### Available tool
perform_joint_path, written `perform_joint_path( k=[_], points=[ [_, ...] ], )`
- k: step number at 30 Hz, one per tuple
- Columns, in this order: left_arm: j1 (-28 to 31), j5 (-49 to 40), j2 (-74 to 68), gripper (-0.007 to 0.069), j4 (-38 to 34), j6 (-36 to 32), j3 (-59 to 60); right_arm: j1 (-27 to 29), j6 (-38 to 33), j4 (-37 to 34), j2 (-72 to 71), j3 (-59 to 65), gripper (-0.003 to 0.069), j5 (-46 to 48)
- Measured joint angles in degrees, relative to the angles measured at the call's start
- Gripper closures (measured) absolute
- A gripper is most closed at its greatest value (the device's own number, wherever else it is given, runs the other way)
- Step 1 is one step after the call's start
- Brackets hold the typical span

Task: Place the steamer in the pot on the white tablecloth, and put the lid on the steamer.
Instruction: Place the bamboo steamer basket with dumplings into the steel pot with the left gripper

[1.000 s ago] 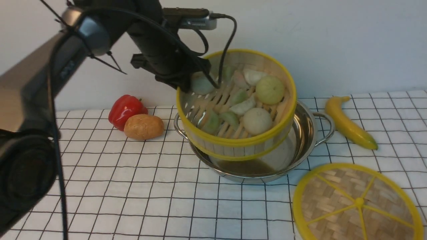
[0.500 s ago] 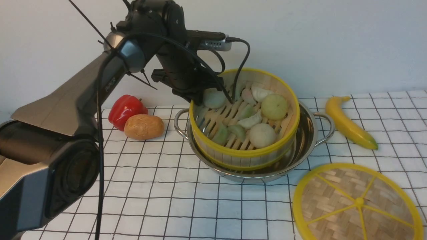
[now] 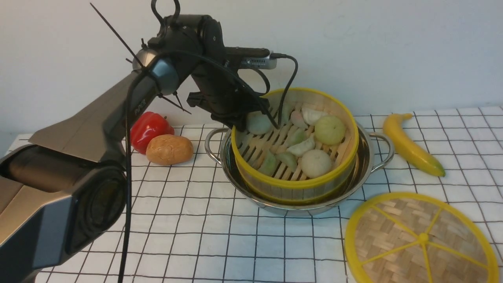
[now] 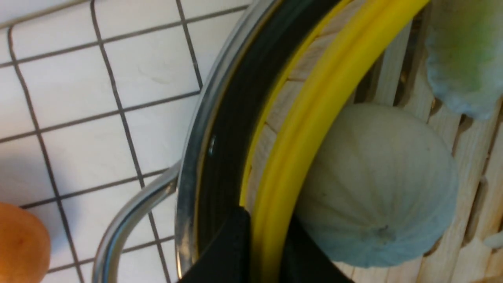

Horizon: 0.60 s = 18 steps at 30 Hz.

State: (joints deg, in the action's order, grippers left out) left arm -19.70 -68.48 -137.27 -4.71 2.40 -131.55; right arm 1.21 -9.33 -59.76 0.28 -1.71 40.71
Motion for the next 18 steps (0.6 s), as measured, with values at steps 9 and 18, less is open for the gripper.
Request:
perform_joint_path(
  k=[9,18],
  points=[
    [0.0,1.1,-0.8,0.0574,-0.1,0.0,0.0,0.0,0.0,0.0,0.0,0.0,0.0417,0.0],
    [0.0,1.3,-2.5,0.0574,0.0,0.0,0.0,0.0,0.0,0.0,0.0,0.0,0.0417,0.0]
  ],
)
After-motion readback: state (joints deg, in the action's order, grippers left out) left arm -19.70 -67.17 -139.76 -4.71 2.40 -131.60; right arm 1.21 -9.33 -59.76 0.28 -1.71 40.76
